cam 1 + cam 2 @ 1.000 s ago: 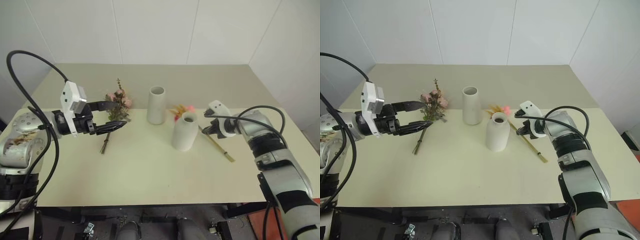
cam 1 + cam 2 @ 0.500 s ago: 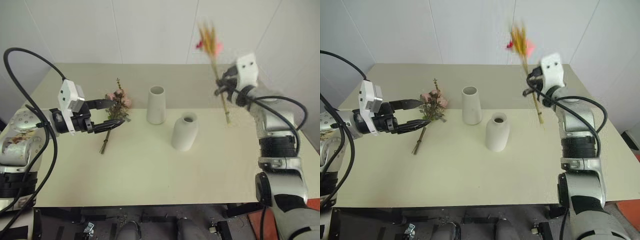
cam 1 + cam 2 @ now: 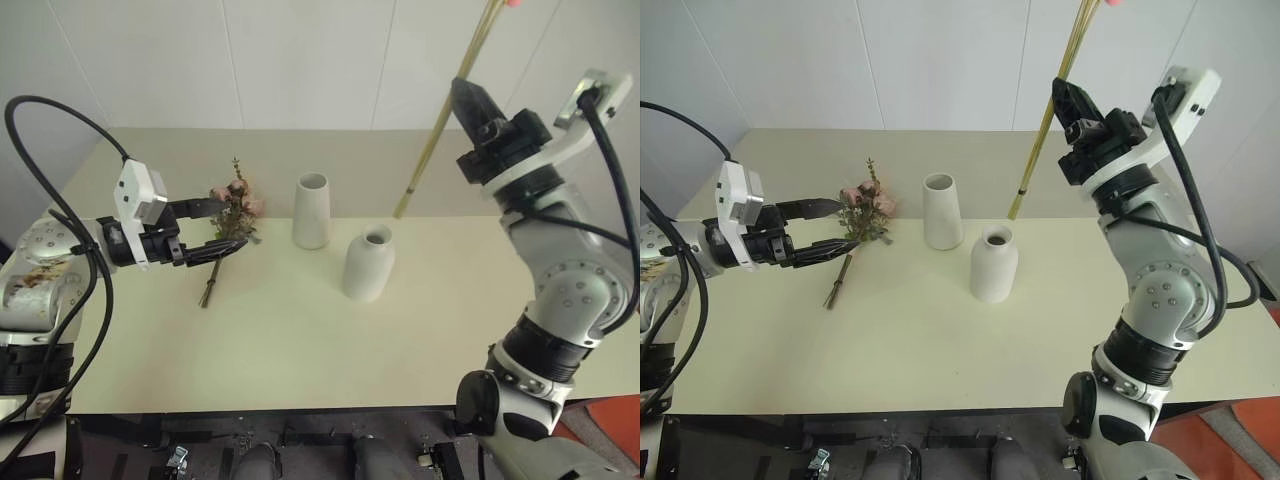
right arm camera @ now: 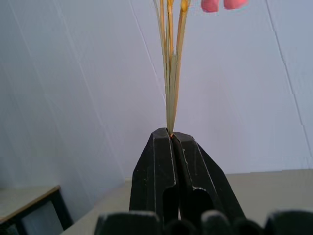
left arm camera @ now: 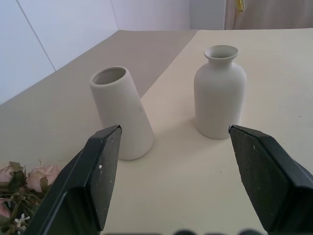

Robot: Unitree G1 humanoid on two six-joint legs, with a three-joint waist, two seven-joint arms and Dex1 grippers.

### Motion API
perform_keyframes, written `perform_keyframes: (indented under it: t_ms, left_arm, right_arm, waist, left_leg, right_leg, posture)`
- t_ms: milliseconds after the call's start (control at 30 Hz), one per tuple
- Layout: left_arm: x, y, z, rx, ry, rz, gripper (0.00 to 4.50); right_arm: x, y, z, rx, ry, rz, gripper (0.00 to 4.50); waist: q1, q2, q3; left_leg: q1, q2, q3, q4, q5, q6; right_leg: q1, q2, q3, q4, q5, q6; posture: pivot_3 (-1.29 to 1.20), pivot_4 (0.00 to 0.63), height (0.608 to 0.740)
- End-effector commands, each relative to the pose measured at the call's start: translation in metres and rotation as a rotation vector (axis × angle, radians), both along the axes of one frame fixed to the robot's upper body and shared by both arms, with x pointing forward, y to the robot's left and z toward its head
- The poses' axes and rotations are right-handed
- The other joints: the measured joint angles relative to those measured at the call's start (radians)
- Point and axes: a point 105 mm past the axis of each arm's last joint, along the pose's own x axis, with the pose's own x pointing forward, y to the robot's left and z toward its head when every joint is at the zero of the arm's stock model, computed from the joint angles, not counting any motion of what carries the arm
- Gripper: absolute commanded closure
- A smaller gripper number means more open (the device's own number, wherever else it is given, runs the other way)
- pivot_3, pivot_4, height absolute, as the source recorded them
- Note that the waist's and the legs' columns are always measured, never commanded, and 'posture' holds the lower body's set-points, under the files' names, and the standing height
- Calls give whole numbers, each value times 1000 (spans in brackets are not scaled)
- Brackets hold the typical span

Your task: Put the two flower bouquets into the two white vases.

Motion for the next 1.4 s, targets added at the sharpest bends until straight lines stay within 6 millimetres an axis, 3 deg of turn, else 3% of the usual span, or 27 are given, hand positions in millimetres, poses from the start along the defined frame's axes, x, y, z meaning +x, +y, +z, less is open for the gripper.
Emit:
perform_keyframes:
  t_ms: [33,367,567,1000,1133,1233,1400]
  left_arm:
    - [-1,-1,13,3,-59,-11,723]
    - [-4,1,12,12,-59,0,723]
    - [-7,2,12,13,-63,5,723]
    - [-7,3,15,3,-70,11,723]
    - [5,8,14,-18,-74,103,723]
    - [30,14,14,-69,-35,301,723]
    - [64,27,-9,-46,102,626,723]
  right_arm:
    - [-8,8,6,21,-70,22,4450]
    - [18,1,-7,2,-82,-28,4450]
    - [25,7,-25,-65,-80,-32,4450]
    - [9,24,-45,-144,-132,-31,4450]
    - [-2,26,-50,-179,-152,-29,3426]
    - [-13,27,-55,-216,-162,0,2378]
    - [-28,28,-72,-347,-127,35,625]
  waist:
    - [0,0,0]
    - [4,0,0]
    - [2,0,0]
    - [5,0,0]
    - [5,0,0]
    - [9,0,0]
    - [11,0,0]
  left_leg:
    - [0,0,0,0,0,0]
    - [-1,0,0,0,0,0]
    - [0,0,0,0,0,0]
    - [-1,0,0,0,0,0]
    - [0,0,0,0,0,0]
    - [0,0,0,0,0,0]
    - [0,-1,-1,1,0,0]
  right_leg:
    - [0,0,0,0,0,0]
    - [0,0,0,-1,0,0]
    - [0,0,0,0,0,0]
    - [0,0,0,-1,0,0]
    - [0,0,0,0,0,0]
    - [0,0,0,-1,0,0]
    - [1,0,-1,-1,0,1]
  posture:
    - [0,150,740]
    - [0,150,740]
    - [0,150,740]
    - [0,150,740]
    - [0,150,740]
    - [0,150,740]
    - [0,150,740]
